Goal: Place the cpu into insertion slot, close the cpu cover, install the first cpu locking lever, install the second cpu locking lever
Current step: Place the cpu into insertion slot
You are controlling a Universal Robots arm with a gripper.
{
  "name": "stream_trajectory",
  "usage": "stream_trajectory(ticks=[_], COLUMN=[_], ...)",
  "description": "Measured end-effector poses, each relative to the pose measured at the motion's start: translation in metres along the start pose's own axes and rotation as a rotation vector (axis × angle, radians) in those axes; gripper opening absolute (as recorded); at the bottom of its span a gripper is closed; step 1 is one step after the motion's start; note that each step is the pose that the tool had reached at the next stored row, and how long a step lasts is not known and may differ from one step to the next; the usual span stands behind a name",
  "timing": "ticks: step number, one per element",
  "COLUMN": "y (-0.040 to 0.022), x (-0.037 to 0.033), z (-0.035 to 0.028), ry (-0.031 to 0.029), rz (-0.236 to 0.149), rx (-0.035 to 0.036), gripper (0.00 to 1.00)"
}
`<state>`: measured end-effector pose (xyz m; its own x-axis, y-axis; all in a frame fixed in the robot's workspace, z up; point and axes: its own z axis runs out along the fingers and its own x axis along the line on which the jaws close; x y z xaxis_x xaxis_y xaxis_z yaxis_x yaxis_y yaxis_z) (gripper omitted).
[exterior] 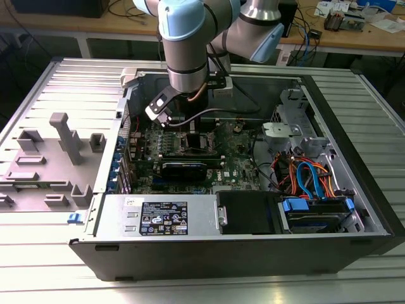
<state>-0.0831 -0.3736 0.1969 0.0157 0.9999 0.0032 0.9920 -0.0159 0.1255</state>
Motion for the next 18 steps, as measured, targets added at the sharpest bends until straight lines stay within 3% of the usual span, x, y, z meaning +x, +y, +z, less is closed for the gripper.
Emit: stream_trajectory(ticks=[18], y=[0.0012], x=[0.0000], z=[0.0003], ry=[0.0028], rz=[-0.008], rx=[0.0006], gripper=[0.62])
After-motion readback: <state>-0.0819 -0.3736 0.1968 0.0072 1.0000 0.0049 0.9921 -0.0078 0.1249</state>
